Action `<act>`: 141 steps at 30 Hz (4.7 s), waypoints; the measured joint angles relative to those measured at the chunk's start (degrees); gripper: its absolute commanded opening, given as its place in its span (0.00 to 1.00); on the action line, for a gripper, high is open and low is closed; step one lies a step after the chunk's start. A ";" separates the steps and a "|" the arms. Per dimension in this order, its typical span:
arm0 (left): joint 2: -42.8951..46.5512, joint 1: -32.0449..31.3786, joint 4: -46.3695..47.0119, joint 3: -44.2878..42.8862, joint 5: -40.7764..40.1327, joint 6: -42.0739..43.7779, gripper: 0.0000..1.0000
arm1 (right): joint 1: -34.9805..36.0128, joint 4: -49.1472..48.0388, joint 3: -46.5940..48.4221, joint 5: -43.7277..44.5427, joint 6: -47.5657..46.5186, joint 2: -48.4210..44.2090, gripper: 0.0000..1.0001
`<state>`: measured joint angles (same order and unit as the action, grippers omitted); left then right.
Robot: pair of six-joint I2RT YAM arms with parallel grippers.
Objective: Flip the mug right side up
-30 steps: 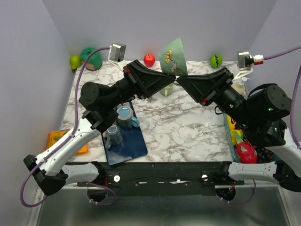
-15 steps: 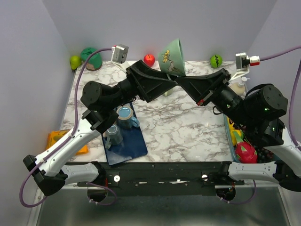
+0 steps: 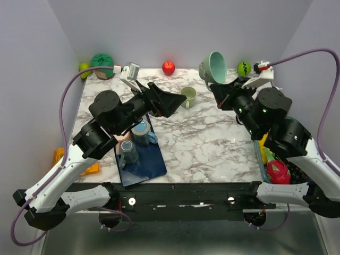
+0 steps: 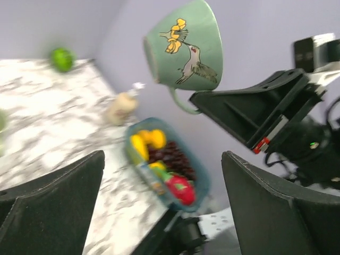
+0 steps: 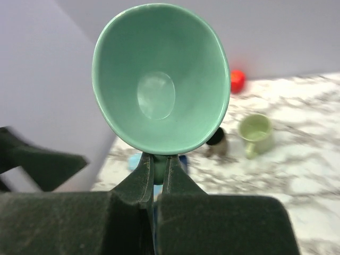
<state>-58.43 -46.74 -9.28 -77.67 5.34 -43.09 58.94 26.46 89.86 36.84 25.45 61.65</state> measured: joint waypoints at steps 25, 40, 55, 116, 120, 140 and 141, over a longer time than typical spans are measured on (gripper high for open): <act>-5.99 1.92 -39.82 0.76 -26.60 8.37 0.99 | -32.81 -9.09 -20.92 -16.20 -4.98 31.78 0.01; -6.08 4.79 -40.15 6.88 -26.23 7.54 0.99 | -33.79 -12.46 -10.14 -18.12 -8.52 50.73 0.04; -9.70 5.92 -38.01 11.21 -22.86 5.60 0.99 | -33.83 -9.86 -7.69 -17.25 -7.39 53.37 0.60; -29.83 8.81 -36.81 15.17 -31.69 -33.11 0.40 | -33.88 10.14 -24.81 -24.52 1.97 13.46 0.81; -29.92 9.79 -34.91 16.44 -30.40 -31.89 0.40 | -33.88 10.14 -25.77 -24.52 2.21 12.79 0.81; -26.97 10.80 -32.87 18.93 -26.43 -24.83 0.00 | -33.88 10.62 -26.21 -26.71 3.67 9.11 0.81; -25.94 10.54 -32.96 19.10 -26.05 -24.30 0.00 | -33.88 10.71 -26.21 -27.43 3.89 8.61 0.81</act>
<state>-84.38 -36.21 -42.24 -58.57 -20.71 -67.40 25.06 37.17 63.66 9.41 29.34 70.26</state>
